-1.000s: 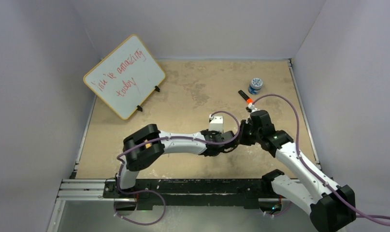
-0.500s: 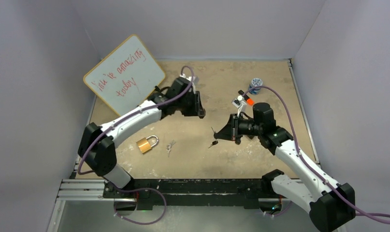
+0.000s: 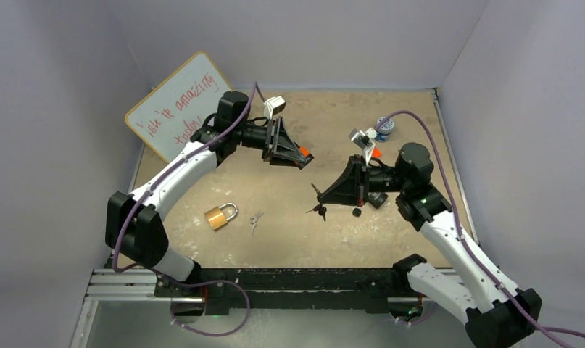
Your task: Unlock with the key
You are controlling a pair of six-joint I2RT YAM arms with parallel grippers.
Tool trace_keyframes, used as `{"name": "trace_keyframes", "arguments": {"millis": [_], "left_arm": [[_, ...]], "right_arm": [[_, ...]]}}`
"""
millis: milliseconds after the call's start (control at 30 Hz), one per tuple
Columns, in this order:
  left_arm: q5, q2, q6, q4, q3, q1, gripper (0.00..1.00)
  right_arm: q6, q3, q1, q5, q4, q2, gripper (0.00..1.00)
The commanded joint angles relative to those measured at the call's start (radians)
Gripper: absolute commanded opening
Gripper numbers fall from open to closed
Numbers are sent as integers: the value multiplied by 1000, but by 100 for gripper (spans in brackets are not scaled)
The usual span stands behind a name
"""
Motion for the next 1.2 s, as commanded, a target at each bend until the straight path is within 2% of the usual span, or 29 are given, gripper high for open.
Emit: {"name": "trace_keyframes", "arguments": {"millis": [0,100,200,300,500,800,967,1167], "left_arm": [[217,-89,-310,379,-31,9,0],[257,-114,-320,406,-39,8,0],[290,-148,-325,439,-86,8,0],[313,-169,-331,455,-117,8,0],[325,-173,-347,412,-120,8,0],[328,-142,-356,391,-137,8,0],[326,-128,-361,397,-131,8,0],[328,-123,-370,410,-130,8,0]], "right_arm": [[50,83,-3,-45,40,13,0],[97,99,-3,-1,40,15,0],[238,62,1,11,183,28,0],[284,61,3,6,253,57,0],[255,85,20,-13,249,129,0],[197,106,49,-89,260,144,0],[28,180,60,-133,76,162,0],[21,193,72,-101,62,190,0]]}}
